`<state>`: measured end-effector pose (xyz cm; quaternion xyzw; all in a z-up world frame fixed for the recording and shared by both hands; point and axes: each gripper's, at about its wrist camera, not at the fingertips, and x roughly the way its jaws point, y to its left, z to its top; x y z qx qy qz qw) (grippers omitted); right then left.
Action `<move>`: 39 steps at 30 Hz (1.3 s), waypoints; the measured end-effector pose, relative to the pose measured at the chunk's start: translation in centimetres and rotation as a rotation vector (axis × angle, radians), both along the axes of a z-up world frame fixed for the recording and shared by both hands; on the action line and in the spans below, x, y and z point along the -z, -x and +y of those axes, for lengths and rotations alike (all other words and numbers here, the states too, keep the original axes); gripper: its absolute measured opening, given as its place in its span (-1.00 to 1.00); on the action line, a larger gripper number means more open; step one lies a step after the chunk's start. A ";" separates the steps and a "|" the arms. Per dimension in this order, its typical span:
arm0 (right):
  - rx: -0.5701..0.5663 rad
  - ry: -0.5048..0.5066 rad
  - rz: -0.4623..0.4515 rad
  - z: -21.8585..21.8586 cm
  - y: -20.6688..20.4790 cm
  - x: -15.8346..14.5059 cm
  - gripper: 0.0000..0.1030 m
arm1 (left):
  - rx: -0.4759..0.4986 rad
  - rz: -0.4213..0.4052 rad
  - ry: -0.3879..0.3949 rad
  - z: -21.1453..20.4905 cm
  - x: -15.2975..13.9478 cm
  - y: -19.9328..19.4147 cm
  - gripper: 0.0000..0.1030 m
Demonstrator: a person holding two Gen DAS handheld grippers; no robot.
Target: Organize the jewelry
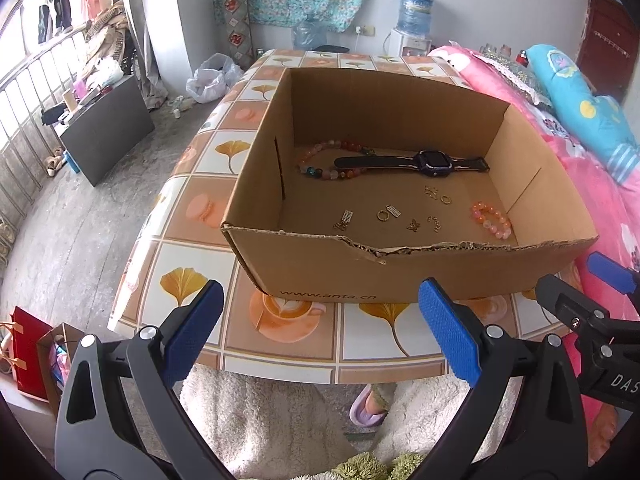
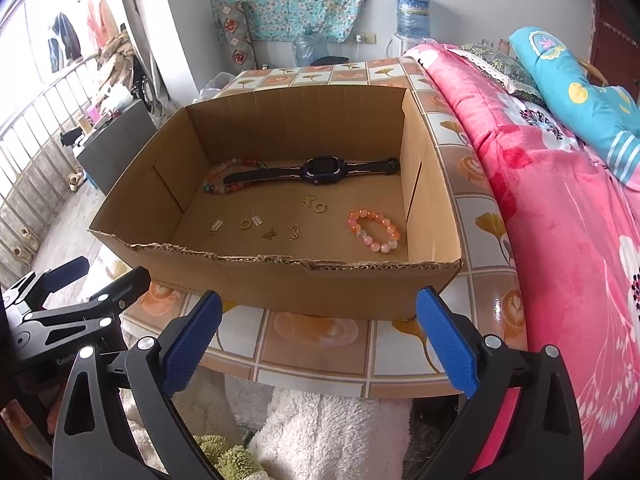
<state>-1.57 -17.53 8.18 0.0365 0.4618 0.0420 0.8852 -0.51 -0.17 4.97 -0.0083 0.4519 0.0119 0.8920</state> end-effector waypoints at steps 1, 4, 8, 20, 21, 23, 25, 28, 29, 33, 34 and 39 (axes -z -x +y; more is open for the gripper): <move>0.001 -0.001 0.002 -0.1 -0.1 0.0 0.84 | -0.001 0.000 -0.001 -0.1 0.0 0.0 0.83; 0.004 0.000 0.010 -0.1 -0.3 0.1 0.85 | -0.010 0.010 0.006 -0.2 0.0 -0.1 0.83; 0.005 -0.004 0.014 -0.3 -0.6 0.2 0.85 | -0.025 0.030 0.036 0.2 0.2 -0.4 0.83; -0.010 -0.010 0.032 0.2 -1.2 0.5 0.85 | 0.007 0.048 0.015 -0.4 0.6 -0.3 0.83; -0.013 -0.006 0.033 0.3 -1.2 0.6 0.85 | 0.007 0.047 0.015 -0.4 0.5 -0.4 0.83; -0.014 0.004 0.034 0.4 -1.3 0.6 0.85 | 0.006 0.046 0.017 -0.4 0.5 -0.3 0.83; -0.017 0.008 0.037 0.4 -1.3 0.7 0.85 | 0.007 0.047 0.018 -0.4 0.5 -0.4 0.83; -0.014 0.010 0.038 0.4 -1.3 0.8 0.85 | 0.010 0.047 0.019 -0.4 0.5 -0.4 0.83; -0.013 0.009 0.039 0.3 -1.4 0.8 0.85 | 0.011 0.047 0.019 -0.3 0.4 -0.4 0.83; -0.003 0.009 0.041 0.2 -1.3 0.9 0.85 | 0.017 0.050 0.018 -0.3 0.4 -0.5 0.83; 0.000 0.006 0.040 0.1 -1.3 0.9 0.85 | 0.019 0.052 0.020 -0.3 0.4 -0.5 0.83; 0.004 0.005 0.046 -0.1 -1.4 1.0 0.85 | 0.021 0.060 0.020 -0.4 0.6 -0.5 0.83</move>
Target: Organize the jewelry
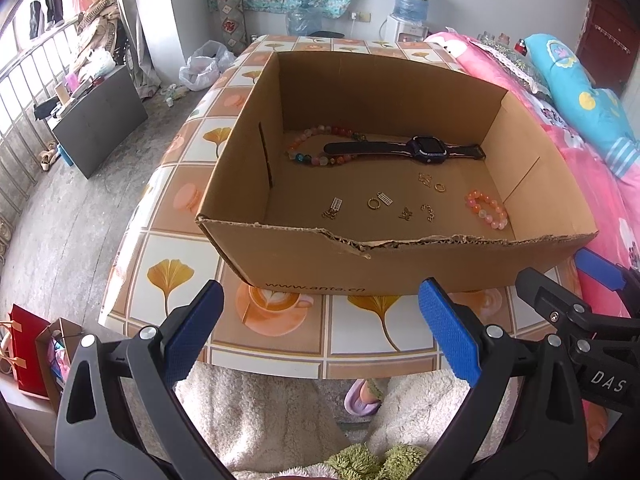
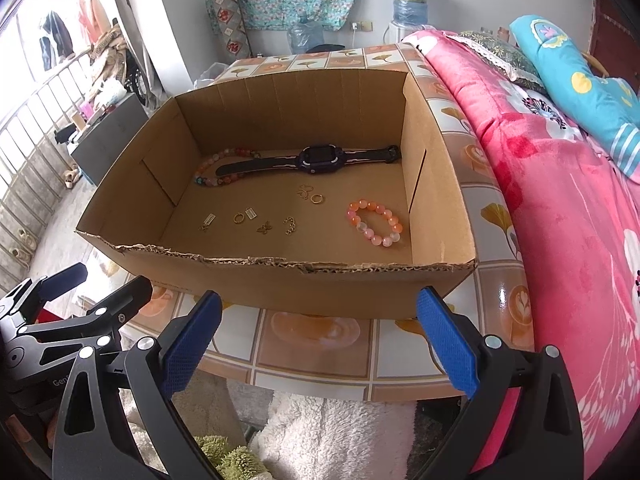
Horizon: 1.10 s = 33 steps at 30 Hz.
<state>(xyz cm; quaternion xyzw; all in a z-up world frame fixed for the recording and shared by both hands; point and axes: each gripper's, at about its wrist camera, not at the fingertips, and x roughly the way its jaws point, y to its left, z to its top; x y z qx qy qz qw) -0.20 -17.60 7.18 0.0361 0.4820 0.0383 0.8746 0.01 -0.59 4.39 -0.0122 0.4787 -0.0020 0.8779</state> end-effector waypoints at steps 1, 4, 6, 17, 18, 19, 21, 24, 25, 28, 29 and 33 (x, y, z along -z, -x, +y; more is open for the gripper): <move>0.000 0.000 0.001 0.0 0.0 0.0 0.85 | -0.001 0.001 0.000 0.0 0.0 0.0 0.83; -0.002 -0.002 0.004 0.1 -0.1 0.1 0.85 | -0.004 -0.001 -0.004 0.0 0.0 0.0 0.83; -0.002 -0.002 0.003 0.1 -0.1 0.0 0.85 | -0.004 -0.002 -0.004 0.1 0.0 -0.1 0.83; 0.006 -0.008 0.002 -0.1 0.0 0.1 0.85 | 0.000 -0.003 -0.009 -0.1 -0.1 -0.1 0.83; 0.007 -0.010 0.004 -0.1 0.0 0.1 0.85 | -0.001 -0.002 -0.007 0.0 -0.1 -0.1 0.83; 0.007 -0.010 0.005 -0.1 0.0 0.1 0.85 | -0.001 -0.001 -0.007 -0.1 -0.1 -0.1 0.83; 0.007 -0.008 0.004 -0.1 0.0 0.1 0.85 | -0.002 -0.001 -0.005 -0.1 -0.1 -0.1 0.83; 0.006 -0.009 0.003 -0.2 -0.1 0.1 0.85 | -0.002 -0.002 -0.006 -0.1 -0.1 -0.1 0.83; 0.006 -0.009 0.003 -0.2 0.0 0.1 0.85 | -0.001 -0.003 -0.006 -0.1 -0.1 -0.1 0.83; 0.007 -0.009 0.003 -0.2 -0.1 0.1 0.85 | 0.000 -0.004 -0.008 -0.2 -0.2 -0.1 0.83; 0.007 -0.010 0.004 -0.2 -0.1 0.1 0.85 | 0.001 -0.004 -0.010 -0.2 -0.2 -0.1 0.83; 0.009 -0.012 0.006 -0.4 -0.1 0.0 0.85 | 0.002 -0.003 -0.012 -0.3 -0.3 -0.1 0.83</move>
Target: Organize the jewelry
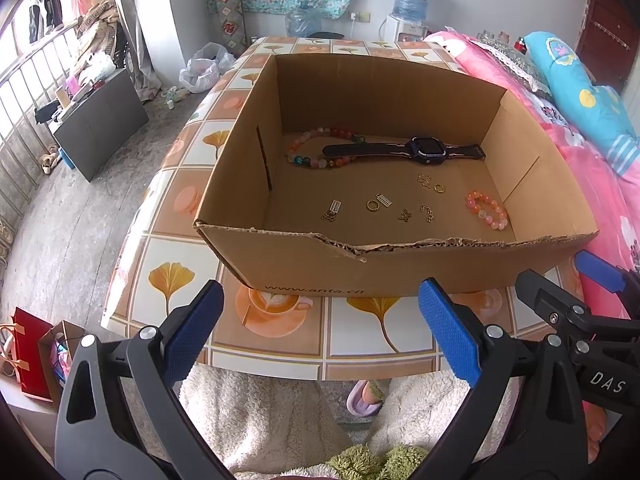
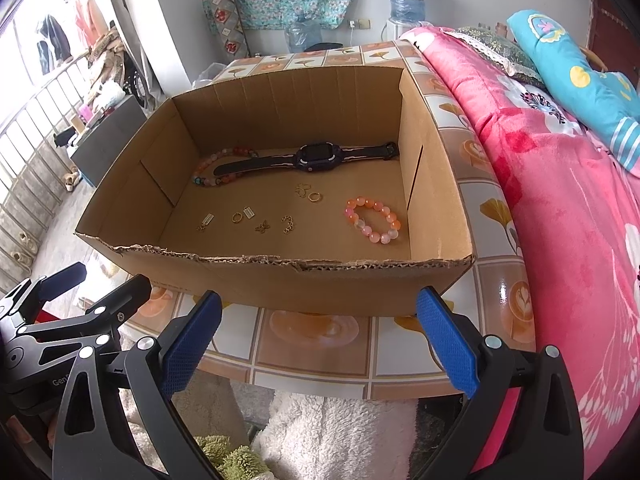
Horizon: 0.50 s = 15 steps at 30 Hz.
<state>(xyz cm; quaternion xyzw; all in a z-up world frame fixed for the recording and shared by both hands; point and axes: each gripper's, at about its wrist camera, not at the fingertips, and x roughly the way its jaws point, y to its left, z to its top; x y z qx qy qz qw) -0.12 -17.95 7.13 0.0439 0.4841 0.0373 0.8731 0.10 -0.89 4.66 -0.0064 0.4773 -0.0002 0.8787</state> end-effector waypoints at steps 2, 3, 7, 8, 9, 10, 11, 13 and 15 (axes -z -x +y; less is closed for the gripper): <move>0.001 0.001 -0.002 0.0 0.0 0.0 0.85 | 0.000 0.001 0.001 0.0 0.0 0.0 0.83; 0.001 0.002 -0.002 0.0 0.0 0.0 0.85 | 0.000 0.001 0.002 0.0 0.0 0.0 0.83; 0.002 0.000 -0.001 -0.1 0.0 0.0 0.85 | 0.000 0.000 0.000 -0.1 0.0 0.0 0.83; 0.001 0.002 -0.001 -0.1 0.0 0.0 0.85 | 0.000 -0.001 0.000 -0.1 0.1 0.0 0.83; 0.001 0.002 -0.002 -0.1 0.0 0.0 0.85 | 0.000 0.001 0.001 -0.1 0.1 0.0 0.83; 0.001 0.003 -0.003 -0.1 0.0 0.0 0.85 | 0.000 0.001 0.002 -0.1 0.0 0.0 0.83; 0.001 0.003 -0.002 -0.1 0.0 0.0 0.85 | -0.001 0.001 0.002 -0.1 0.1 0.0 0.83; 0.000 0.003 -0.002 0.0 0.0 0.1 0.85 | -0.001 0.001 0.001 -0.1 0.1 0.0 0.83; 0.000 0.003 -0.001 0.0 0.1 0.1 0.85 | -0.001 0.001 0.001 0.0 0.1 0.0 0.83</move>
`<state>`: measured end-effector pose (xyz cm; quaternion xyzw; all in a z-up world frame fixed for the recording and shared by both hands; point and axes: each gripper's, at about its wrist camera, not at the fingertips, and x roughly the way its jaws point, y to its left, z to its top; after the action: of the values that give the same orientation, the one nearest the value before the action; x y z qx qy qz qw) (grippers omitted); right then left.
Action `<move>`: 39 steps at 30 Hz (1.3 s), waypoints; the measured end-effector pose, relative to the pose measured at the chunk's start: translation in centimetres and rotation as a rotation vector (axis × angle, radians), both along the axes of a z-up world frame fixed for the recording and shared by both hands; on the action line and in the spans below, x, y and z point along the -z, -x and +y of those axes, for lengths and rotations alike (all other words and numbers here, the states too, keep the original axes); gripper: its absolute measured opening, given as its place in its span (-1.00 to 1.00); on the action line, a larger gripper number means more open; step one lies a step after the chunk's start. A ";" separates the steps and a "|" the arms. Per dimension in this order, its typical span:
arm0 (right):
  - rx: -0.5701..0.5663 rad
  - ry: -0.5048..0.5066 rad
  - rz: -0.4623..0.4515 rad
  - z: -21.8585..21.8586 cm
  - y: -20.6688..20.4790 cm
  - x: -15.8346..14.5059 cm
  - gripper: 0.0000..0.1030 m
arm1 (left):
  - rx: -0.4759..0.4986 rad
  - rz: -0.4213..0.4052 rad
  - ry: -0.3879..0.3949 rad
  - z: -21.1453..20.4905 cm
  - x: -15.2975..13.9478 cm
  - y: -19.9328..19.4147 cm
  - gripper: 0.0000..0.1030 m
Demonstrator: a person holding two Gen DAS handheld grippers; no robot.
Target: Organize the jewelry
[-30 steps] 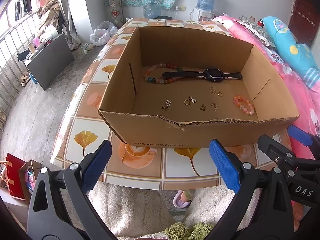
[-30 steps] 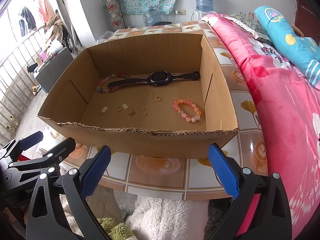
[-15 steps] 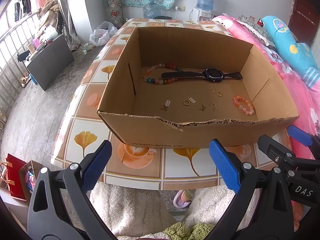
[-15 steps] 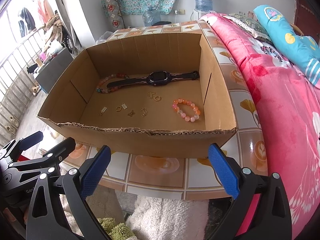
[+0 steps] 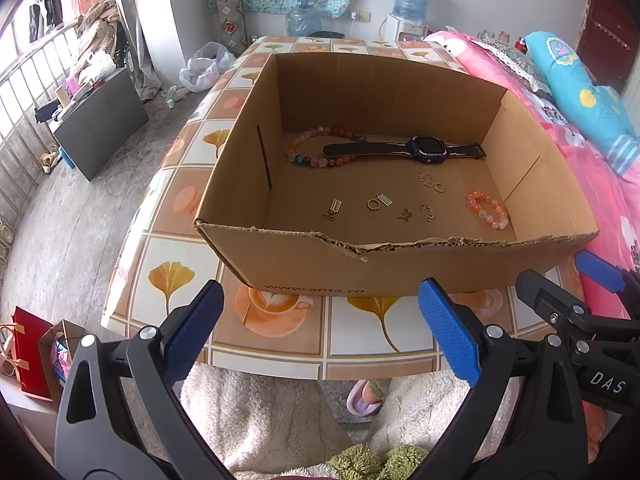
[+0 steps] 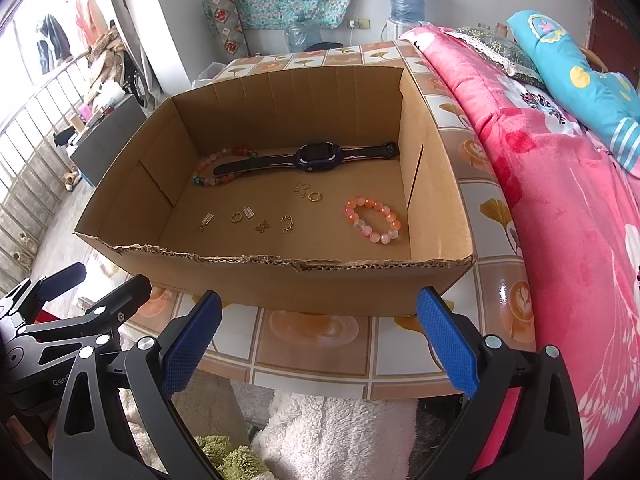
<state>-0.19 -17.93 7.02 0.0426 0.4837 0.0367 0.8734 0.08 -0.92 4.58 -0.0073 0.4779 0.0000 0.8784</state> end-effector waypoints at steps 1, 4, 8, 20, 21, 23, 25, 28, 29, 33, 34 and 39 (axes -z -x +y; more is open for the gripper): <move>0.000 0.000 -0.001 0.0 0.0 0.0 0.85 | 0.000 0.000 0.001 0.0 0.0 0.0 0.83; 0.001 -0.001 -0.001 0.0 0.0 0.0 0.85 | 0.000 -0.001 0.000 0.0 0.0 0.0 0.83; 0.001 0.001 -0.001 0.0 0.0 0.0 0.85 | 0.000 0.000 0.001 0.0 0.0 0.0 0.83; 0.003 0.001 0.006 0.1 0.0 0.0 0.85 | 0.001 0.007 0.002 0.3 0.1 0.0 0.83; 0.004 0.000 0.007 0.1 0.0 0.0 0.85 | 0.002 0.008 0.001 0.3 0.2 0.0 0.83; 0.004 0.000 0.006 0.1 0.0 0.0 0.85 | 0.003 0.008 0.001 0.3 0.1 0.0 0.83; 0.005 0.000 0.006 0.1 0.0 0.0 0.85 | 0.004 0.007 0.000 0.3 0.2 0.0 0.83; 0.005 0.000 0.005 0.1 0.0 0.1 0.85 | 0.004 0.007 0.001 0.3 0.2 0.0 0.83; 0.006 0.001 0.005 0.1 -0.1 0.1 0.85 | 0.003 0.006 0.000 0.3 0.2 0.0 0.83; 0.007 0.000 0.006 0.1 -0.1 0.1 0.85 | 0.003 0.006 -0.001 0.3 0.2 0.0 0.83; 0.006 0.000 0.008 0.1 -0.1 0.1 0.85 | 0.003 0.005 -0.002 0.3 0.2 0.0 0.83; 0.005 0.001 0.005 0.2 0.1 0.1 0.85 | 0.002 0.005 -0.001 0.3 0.2 -0.1 0.83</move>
<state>-0.25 -17.75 6.96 0.0434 0.4860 0.0339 0.8722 0.13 -0.64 4.41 -0.0062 0.4800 -0.0007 0.8772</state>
